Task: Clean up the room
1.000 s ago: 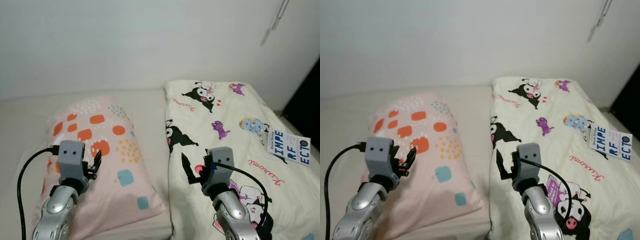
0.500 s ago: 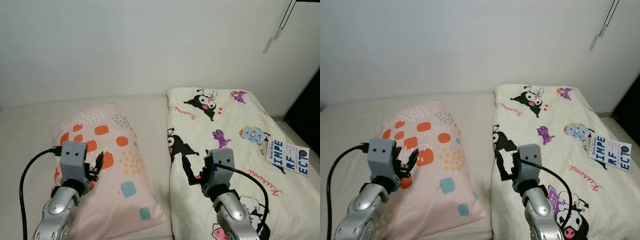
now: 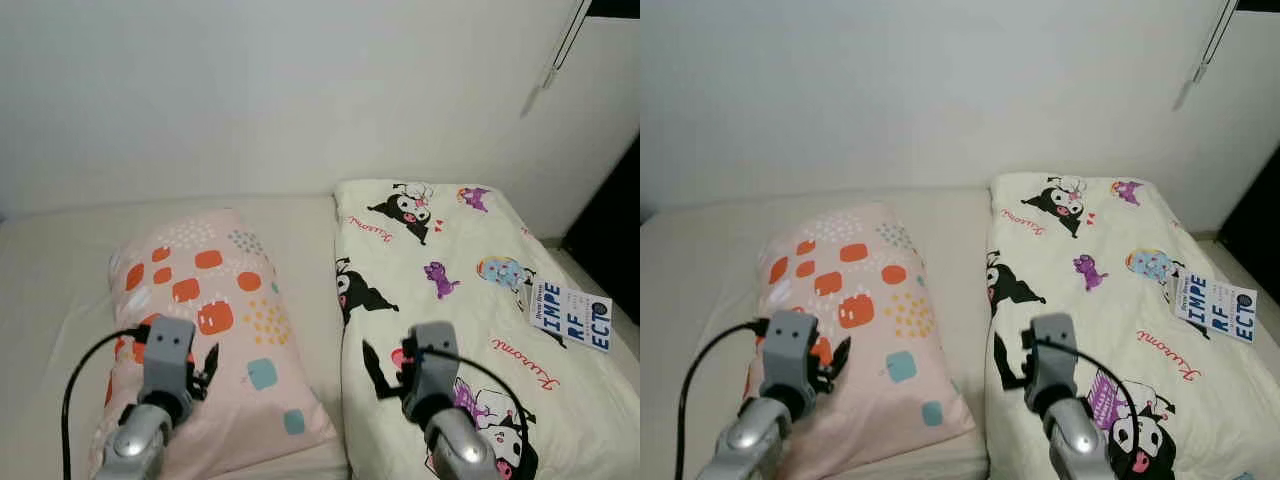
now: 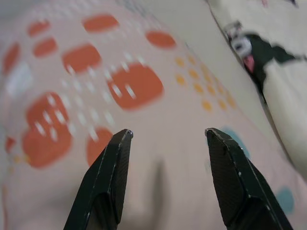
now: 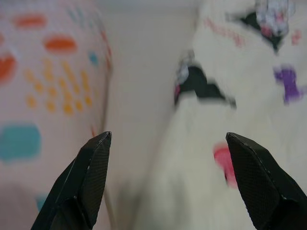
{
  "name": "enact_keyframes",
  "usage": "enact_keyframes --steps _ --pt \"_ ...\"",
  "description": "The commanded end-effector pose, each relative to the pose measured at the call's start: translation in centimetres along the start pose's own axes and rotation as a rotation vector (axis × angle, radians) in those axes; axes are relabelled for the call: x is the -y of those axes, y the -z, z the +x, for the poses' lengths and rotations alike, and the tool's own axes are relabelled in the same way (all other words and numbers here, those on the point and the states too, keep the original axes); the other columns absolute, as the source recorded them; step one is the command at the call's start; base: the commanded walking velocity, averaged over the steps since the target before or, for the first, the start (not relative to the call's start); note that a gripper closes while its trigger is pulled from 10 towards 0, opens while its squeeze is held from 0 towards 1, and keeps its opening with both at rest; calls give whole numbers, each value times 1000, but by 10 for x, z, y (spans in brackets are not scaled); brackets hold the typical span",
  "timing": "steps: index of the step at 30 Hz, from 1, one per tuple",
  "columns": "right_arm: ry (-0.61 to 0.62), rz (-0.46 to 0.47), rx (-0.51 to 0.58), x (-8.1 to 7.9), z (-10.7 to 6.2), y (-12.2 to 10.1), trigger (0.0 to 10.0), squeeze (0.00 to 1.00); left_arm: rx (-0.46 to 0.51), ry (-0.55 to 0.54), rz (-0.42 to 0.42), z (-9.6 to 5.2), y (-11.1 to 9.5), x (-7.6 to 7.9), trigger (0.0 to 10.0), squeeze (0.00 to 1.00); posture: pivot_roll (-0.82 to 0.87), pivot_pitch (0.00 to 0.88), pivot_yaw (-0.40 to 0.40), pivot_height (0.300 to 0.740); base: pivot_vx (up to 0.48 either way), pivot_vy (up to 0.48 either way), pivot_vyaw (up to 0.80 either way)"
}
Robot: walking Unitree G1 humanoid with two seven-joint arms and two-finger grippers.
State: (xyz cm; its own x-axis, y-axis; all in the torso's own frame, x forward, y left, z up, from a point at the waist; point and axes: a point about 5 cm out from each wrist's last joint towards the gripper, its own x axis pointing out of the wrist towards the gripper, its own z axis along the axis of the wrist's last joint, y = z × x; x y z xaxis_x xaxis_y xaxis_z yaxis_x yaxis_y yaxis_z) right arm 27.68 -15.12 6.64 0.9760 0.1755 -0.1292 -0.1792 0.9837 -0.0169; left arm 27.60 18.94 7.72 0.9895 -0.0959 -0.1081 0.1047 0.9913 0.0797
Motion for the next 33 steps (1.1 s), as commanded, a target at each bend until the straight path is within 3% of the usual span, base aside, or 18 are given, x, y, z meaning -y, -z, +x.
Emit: enact_keyframes --steps 1,3,8,10,12,15,20,23,33 --pt "59 4 -76 7 -8 22 10000 0 -79 34 2 -8 24 10 10000 0 38 161 -38 740 0 0 0" --pt "78 10 -102 9 -10 29 10000 0 -102 46 0 -11 32 13 10000 0 38 161 -38 740 0 0 0" --pt "67 -36 -296 5 -22 71 10000 0 -260 44 -44 -21 67 24 10000 0 37 141 -35 740 0 0 0" --pt "67 -36 -296 5 -22 71 10000 0 -260 44 -44 -21 67 24 10000 0 37 141 -35 740 0 0 0" --pt "34 -137 -328 -1 -26 85 10000 0 -294 -5 -73 -20 81 27 10000 0 42 130 -41 740 0 0 0" --pt "47 -196 -310 -3 -26 88 10000 0 -306 -42 -118 -19 87 28 10000 0 34 120 -36 740 0 0 0" --pt "78 -233 -310 -10 -27 98 10000 0 -316 -47 -102 -19 97 35 10000 0 27 97 -31 740 0 0 0" --pt "45 -209 -340 -18 -30 105 10000 0 -365 -2 -39 -22 105 41 10000 0 25 75 -26 740 0 0 0" --pt "34 -89 -416 -23 -36 118 10000 0 -402 25 -27 -23 111 46 10000 0 28 51 -21 740 0 0 0"
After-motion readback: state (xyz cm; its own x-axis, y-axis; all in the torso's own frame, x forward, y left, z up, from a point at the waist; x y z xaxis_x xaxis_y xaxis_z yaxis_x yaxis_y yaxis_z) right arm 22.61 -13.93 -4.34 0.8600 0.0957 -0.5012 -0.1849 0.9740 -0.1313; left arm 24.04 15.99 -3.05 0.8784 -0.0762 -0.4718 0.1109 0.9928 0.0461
